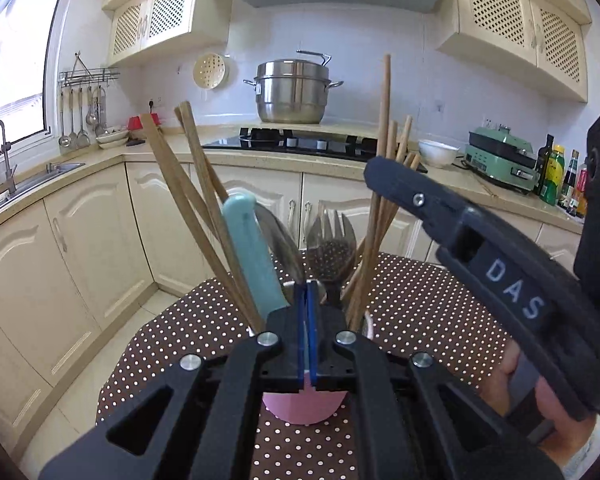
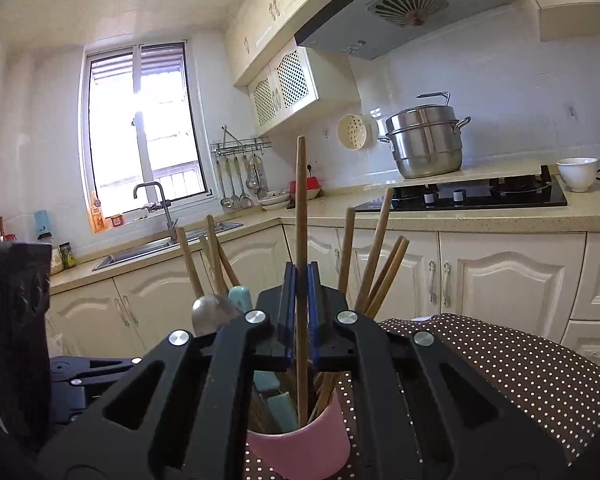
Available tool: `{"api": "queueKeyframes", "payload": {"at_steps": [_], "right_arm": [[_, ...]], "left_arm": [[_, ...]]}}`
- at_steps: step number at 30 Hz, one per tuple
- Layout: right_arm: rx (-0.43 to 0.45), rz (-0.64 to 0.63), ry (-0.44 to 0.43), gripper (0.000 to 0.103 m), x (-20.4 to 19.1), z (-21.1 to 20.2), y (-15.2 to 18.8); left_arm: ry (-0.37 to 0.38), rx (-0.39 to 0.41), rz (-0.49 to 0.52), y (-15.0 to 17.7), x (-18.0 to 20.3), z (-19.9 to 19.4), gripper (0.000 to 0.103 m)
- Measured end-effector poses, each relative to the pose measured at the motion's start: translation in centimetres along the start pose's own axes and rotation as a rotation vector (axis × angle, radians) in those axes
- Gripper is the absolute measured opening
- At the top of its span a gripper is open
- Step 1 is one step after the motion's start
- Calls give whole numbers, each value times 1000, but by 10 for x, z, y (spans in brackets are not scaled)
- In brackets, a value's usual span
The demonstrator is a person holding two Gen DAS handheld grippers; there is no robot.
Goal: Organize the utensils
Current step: 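Lower the spoon into the cup and open the left tool while the right tool releases the chopstick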
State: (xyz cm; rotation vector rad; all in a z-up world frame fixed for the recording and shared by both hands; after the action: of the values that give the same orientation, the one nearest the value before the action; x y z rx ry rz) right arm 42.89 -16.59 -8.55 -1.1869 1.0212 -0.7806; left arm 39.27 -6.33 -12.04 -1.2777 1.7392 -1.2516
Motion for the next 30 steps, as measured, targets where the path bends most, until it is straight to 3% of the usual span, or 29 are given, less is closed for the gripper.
{"api": "queueKeyframes", "payload": {"at_steps": [10,12,13,14,22,25,26,27,28,29,30], "right_arm": [[-39,-12,-3,6,-3,-7,17],[-46,-15,-4,6,-4,-9,19],[-49,-15,-5,6,-6,-10,19],[-51,-15,-7,6,-7,-11,20],[-69,-18,-2,8,-14,-22,20],[-74,-25,0,10,-18,-28,17],[-68,-30,6,19,-20,-31,15],[-60,-32,10,37,-21,-34,13],[-52,-28,10,49,-22,-37,11],[-43,-23,8,56,-23,-40,8],[-32,-22,6,56,-25,-45,5]], "left_arm": [[-8,8,-88,5,-18,-7,4],[-12,-1,-93,5,-19,-9,16],[-19,1,-90,5,-19,-11,34],[-32,8,-84,5,-19,-14,40],[-100,16,-82,7,-23,-36,61],[-134,35,-63,6,-22,-48,62],[-142,43,-55,5,-22,-54,64],[-150,49,-50,4,-22,-59,65],[-158,54,-45,4,-22,-64,66],[-164,59,-42,4,-22,-69,66],[-171,65,-41,3,-22,-74,66]]}}
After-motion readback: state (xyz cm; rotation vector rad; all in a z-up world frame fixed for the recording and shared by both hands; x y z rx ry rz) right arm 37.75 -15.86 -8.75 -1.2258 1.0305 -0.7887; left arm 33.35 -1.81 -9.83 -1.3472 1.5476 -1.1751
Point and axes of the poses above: each gripper's, at about its wrist camera, not at the fingertips, and z roughly the way its jaws point, x to its right, y to its underside, the point moved 4 cm from there along z, roughly the way its jaws point, and after that the axes turned 9 degrees about x, right-handed, at the moved point
